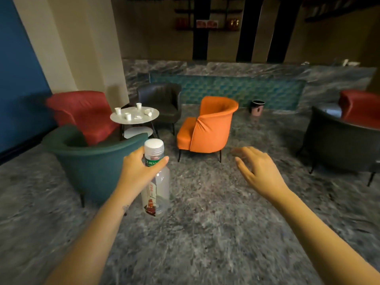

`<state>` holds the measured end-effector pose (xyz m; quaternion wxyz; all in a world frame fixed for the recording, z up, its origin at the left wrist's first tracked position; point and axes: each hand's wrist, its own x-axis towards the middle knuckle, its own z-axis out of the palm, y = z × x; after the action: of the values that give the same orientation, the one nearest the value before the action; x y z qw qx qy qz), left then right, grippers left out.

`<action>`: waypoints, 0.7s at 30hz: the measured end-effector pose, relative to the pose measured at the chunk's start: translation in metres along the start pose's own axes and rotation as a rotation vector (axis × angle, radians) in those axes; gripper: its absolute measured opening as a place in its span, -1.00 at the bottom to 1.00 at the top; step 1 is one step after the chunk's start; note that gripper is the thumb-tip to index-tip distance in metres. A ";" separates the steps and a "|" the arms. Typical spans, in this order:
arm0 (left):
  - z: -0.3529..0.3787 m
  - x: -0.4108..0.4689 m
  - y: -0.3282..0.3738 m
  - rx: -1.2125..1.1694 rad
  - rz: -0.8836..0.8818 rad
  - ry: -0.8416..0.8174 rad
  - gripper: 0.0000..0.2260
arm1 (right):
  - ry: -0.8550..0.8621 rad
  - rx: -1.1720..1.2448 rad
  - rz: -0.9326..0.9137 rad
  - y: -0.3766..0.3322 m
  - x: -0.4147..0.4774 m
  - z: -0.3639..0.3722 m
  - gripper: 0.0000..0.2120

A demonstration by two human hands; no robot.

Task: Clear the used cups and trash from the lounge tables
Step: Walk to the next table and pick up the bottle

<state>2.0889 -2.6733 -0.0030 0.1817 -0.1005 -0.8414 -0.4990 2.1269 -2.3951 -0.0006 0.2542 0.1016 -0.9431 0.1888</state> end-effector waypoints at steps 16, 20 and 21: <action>0.087 0.423 -0.195 0.145 -0.213 0.303 -0.78 | -0.053 0.080 -0.346 0.164 0.487 0.272 -0.80; 0.093 0.517 -0.270 0.142 -0.241 0.389 -0.71 | -0.121 0.081 -0.418 0.184 0.581 0.362 -0.77; 0.098 0.533 -0.284 0.131 -0.239 0.396 -0.72 | -0.136 0.088 -0.421 0.190 0.596 0.376 -0.77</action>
<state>1.4821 -2.7309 -0.0577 0.2890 0.1115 -0.8259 -0.4711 1.3994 -2.4332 -0.0507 0.2190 0.3198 -0.9069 0.1650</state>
